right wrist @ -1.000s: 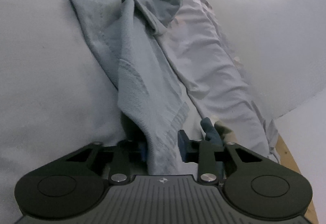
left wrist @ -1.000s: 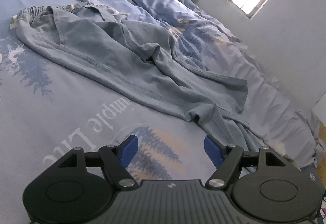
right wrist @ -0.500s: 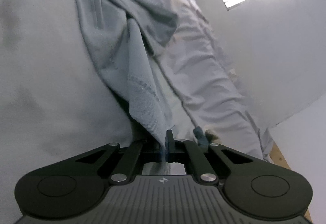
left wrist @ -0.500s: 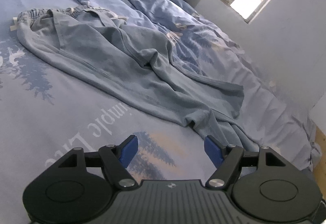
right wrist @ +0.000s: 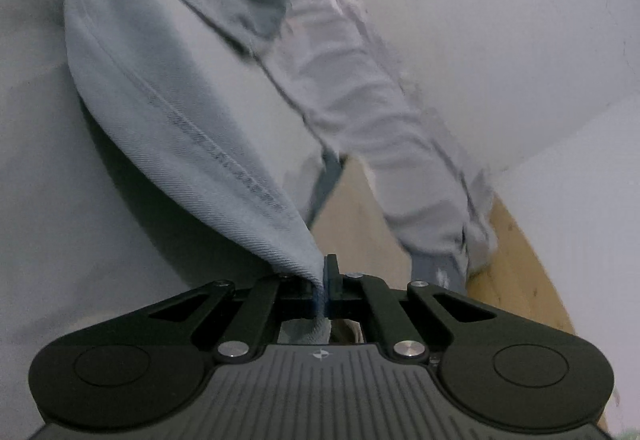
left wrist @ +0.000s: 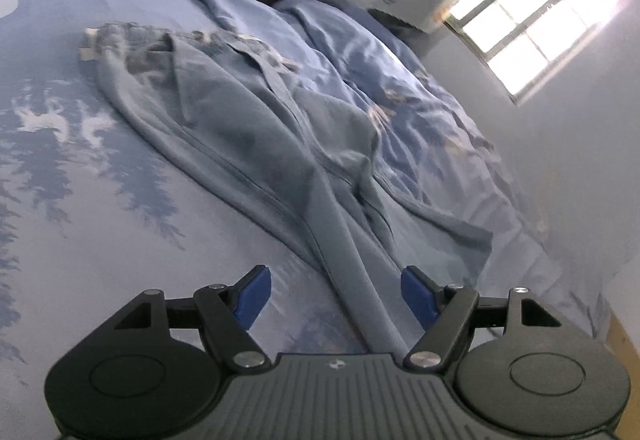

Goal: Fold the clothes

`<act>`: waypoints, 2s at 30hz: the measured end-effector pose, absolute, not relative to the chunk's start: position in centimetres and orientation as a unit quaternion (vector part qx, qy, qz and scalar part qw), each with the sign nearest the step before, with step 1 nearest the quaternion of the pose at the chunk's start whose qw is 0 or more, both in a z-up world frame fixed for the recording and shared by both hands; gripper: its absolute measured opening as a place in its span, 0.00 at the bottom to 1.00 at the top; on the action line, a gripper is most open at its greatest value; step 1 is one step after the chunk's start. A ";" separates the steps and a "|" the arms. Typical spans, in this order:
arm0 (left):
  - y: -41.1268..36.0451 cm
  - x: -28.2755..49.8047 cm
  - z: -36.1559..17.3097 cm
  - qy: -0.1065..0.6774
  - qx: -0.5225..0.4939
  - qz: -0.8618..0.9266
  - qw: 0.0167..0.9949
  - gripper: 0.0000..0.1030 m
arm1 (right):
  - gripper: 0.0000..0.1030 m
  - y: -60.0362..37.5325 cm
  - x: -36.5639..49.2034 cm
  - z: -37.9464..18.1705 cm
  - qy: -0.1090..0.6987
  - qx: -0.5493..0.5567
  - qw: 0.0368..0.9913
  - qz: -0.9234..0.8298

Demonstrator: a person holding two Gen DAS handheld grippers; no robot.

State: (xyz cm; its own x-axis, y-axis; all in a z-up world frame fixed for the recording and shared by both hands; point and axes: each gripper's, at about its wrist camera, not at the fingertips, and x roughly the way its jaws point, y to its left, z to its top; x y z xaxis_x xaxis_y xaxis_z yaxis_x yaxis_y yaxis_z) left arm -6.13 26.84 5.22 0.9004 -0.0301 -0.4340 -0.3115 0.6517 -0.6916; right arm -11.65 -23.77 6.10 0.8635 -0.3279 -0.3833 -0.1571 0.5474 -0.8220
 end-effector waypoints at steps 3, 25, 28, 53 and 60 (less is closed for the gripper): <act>28.1 -6.7 5.4 0.200 -0.417 0.087 0.882 0.69 | 0.00 -24.1 -12.0 5.3 0.276 -0.470 0.837 -0.045; 34.0 -9.4 5.5 0.177 -0.467 0.098 0.861 0.69 | 0.27 -15.2 -18.2 9.2 0.261 -0.461 0.848 0.009; 35.0 -9.7 5.4 0.172 -0.475 0.109 0.856 0.69 | 0.27 -10.6 -18.0 9.2 0.236 -0.459 0.855 0.062; 47.4 -16.9 3.9 0.086 -0.503 0.282 0.813 0.69 | 0.34 29.5 -3.6 8.4 0.101 -0.407 0.790 0.447; 48.9 -17.7 2.7 0.083 -0.534 0.288 0.790 0.69 | 0.38 35.8 -0.3 5.7 0.136 -0.406 0.762 0.485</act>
State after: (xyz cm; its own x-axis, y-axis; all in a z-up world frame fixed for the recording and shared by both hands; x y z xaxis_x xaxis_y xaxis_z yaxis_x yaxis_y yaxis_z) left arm -17.66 48.87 2.70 0.8209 0.3658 -0.4386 -0.5433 0.2635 -0.7971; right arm -0.31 35.82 5.66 0.4921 0.6291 -0.6017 -0.8504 0.1997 -0.4867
